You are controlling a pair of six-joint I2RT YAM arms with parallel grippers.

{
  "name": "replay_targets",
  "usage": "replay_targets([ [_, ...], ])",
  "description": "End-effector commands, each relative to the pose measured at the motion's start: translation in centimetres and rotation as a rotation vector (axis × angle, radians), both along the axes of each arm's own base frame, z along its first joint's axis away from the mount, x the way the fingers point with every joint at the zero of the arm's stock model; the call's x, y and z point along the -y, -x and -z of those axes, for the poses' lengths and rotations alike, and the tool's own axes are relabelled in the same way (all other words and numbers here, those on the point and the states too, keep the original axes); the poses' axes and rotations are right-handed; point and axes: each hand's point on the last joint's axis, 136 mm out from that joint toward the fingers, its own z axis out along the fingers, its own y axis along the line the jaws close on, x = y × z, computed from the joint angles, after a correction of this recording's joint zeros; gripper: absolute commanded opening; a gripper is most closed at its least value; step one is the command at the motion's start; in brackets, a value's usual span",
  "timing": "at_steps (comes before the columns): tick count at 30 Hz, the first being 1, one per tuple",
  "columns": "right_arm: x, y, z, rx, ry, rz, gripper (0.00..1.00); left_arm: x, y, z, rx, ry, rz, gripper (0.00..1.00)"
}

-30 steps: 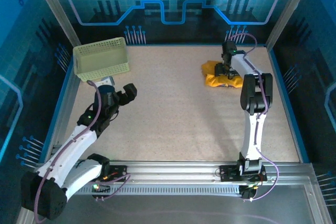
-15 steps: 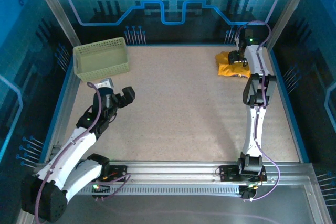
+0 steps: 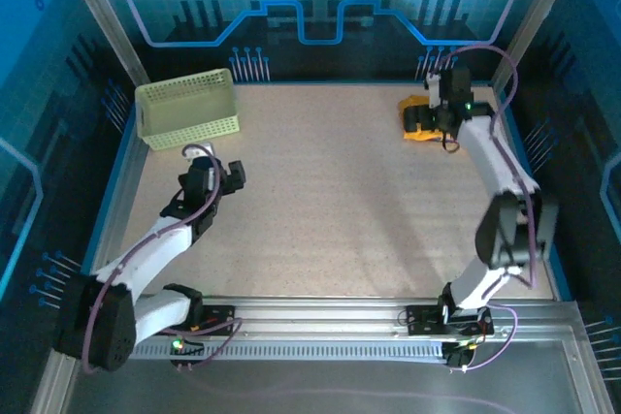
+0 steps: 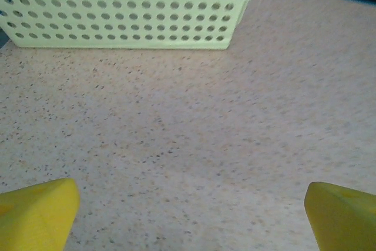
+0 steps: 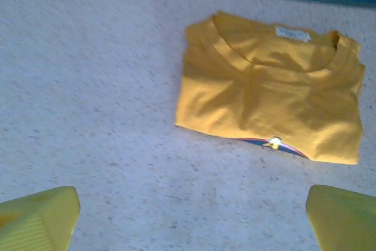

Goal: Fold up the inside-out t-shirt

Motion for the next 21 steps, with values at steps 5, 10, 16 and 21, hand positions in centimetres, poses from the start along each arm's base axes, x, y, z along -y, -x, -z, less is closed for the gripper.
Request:
replay_targets([
  [5,0.1,3.8,6.3,0.190,0.051,0.004,1.00,0.3,-2.4,-0.5,0.103,-0.086,0.130,0.99],
  [10,-0.5,4.2,9.3,0.279,0.006,-0.050,1.00,1.1,-2.7,1.6,0.168,-0.166,0.236,0.99],
  [16,-2.2,3.7,10.6,0.300,-0.056,-0.178,1.00,1.5,-3.6,1.8,0.302,-0.170,0.303,0.99],
  [21,-2.3,4.8,10.5,0.373,-0.087,-0.210,1.00,1.0,-4.0,3.7,0.251,-0.076,0.327,0.99],
])
